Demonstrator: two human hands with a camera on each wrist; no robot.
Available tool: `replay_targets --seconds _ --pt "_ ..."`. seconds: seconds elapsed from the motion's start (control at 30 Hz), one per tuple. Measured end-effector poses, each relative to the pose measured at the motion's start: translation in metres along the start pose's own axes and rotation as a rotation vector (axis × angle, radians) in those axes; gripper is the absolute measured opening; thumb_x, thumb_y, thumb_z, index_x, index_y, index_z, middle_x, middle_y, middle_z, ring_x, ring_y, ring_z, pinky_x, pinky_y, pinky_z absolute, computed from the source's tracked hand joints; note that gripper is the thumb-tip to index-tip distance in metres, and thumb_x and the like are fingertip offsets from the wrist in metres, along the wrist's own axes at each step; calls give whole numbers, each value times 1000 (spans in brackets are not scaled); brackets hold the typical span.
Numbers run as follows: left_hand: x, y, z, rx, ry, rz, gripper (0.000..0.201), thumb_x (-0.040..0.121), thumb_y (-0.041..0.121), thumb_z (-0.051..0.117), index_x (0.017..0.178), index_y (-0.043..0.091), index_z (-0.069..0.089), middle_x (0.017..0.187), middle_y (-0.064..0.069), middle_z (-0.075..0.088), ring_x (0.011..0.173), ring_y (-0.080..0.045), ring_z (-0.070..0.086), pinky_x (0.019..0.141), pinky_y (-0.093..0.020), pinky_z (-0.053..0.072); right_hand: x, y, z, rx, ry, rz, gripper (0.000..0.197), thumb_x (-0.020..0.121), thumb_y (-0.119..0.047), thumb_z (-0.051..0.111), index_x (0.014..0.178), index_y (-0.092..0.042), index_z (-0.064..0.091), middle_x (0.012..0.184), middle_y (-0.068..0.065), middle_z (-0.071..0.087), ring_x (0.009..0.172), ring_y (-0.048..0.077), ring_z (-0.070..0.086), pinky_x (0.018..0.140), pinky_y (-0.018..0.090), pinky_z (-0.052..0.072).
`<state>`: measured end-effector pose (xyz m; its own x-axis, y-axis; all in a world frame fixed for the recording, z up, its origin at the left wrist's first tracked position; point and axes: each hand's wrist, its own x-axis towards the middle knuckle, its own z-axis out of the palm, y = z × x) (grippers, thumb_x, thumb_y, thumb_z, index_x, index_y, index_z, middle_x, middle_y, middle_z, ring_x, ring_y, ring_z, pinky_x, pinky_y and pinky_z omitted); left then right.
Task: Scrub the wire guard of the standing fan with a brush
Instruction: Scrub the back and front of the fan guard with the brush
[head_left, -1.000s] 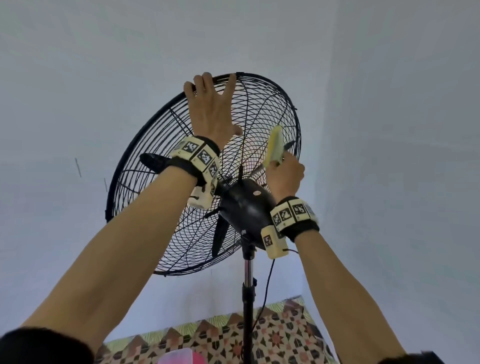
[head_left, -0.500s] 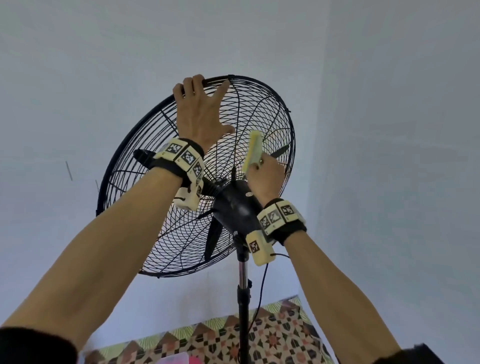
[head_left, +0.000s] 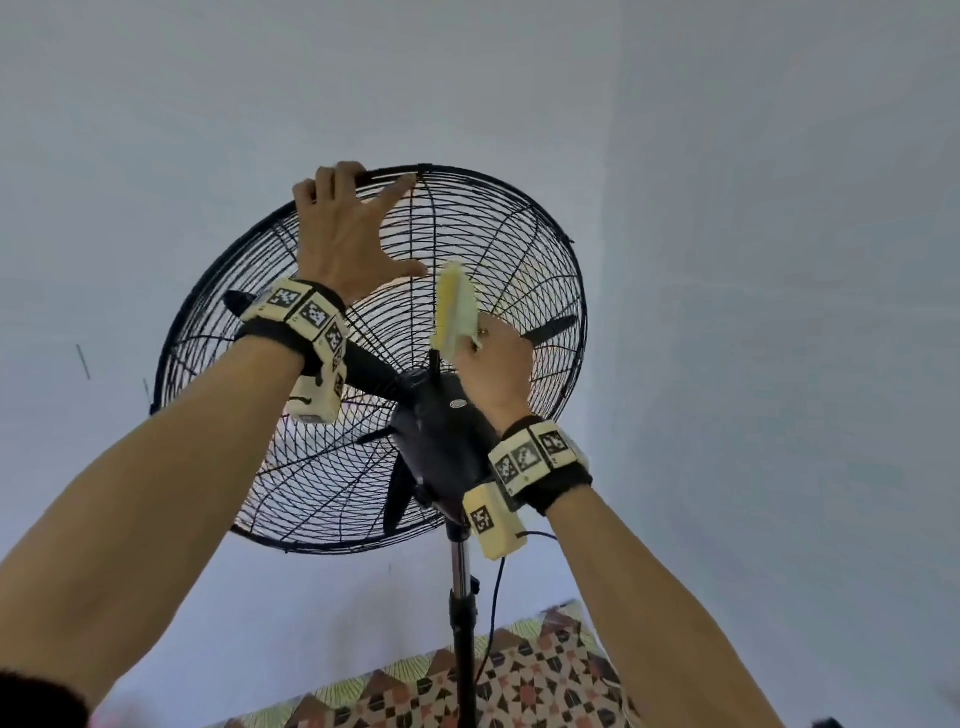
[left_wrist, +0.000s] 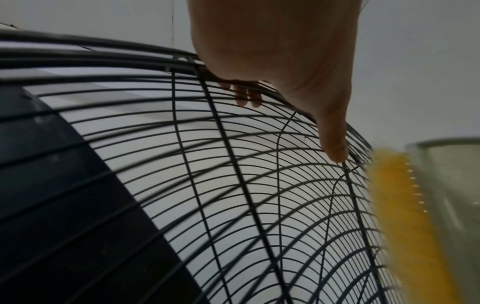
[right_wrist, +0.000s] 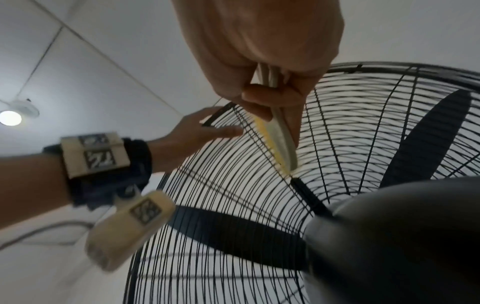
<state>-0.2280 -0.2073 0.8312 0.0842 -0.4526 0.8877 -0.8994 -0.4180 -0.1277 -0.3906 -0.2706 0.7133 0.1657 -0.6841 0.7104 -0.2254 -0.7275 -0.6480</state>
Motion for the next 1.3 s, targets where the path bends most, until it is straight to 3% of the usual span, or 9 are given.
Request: replay_targets --seconds 0.17,0.4,0.47,0.53,0.77,0.9,1.0,1.2,1.3 --pt "-2 2 -2 5 -2 4 106 65 84 74 155 40 39 144 -20 44 129 -41 42 110 -57 31 18 16 -13 -22 256 222 11 94 -11 56 96 -6 66 90 8 69 76 21 58 47 16 31" --pt "-7 -1 -3 15 8 -12 106 67 81 74 157 37 37 143 -21 43 128 -41 42 110 -57 31 6 -6 -2 -53 -11 -80 13 93 -9 58 92 -2 69 77 4 67 65 14 62 50 16 46" --pt "-9 -2 -3 20 10 -13 106 67 81 74 156 37 37 144 -21 43 129 -41 42 110 -56 31 13 -2 -10 -15 95 37 14 89 -10 54 90 -4 66 83 8 70 76 25 67 55 33 55" --pt "-10 2 -5 22 14 -6 106 67 81 75 157 38 37 145 -20 44 130 -41 43 111 -56 31 22 0 -20 38 240 209 17 92 -9 52 104 -6 64 96 7 69 84 24 64 50 20 47" --pt "-11 1 -6 1 42 -18 107 65 77 79 156 37 41 144 -20 46 128 -41 44 110 -56 31 22 -29 -15 -24 41 -53 35 92 -15 57 125 -11 66 112 9 74 102 29 69 87 42 58" --pt "-13 -1 -7 -14 41 -9 106 65 77 79 155 37 41 143 -21 46 127 -41 44 110 -56 31 32 -25 -32 -67 177 55 24 94 -9 56 114 -7 67 110 8 73 102 26 67 54 8 36" --pt "-12 7 -10 -6 31 -12 105 66 76 79 156 36 41 143 -20 45 127 -41 44 111 -56 30 38 -21 -32 -154 223 139 20 96 -10 59 114 -4 65 110 11 72 103 28 68 62 19 41" --pt "-12 2 -6 -12 39 -31 104 66 74 81 155 34 41 143 -22 45 128 -42 44 111 -56 30 23 -34 -16 0 67 -144 26 93 -8 61 116 -5 71 105 7 75 88 20 71 67 32 63" --pt "-14 4 -7 -1 40 -26 104 67 74 80 155 34 41 143 -22 45 127 -41 44 110 -56 30 22 -28 -14 122 170 -2 28 89 -8 62 116 -9 69 106 4 69 96 18 64 75 33 59"
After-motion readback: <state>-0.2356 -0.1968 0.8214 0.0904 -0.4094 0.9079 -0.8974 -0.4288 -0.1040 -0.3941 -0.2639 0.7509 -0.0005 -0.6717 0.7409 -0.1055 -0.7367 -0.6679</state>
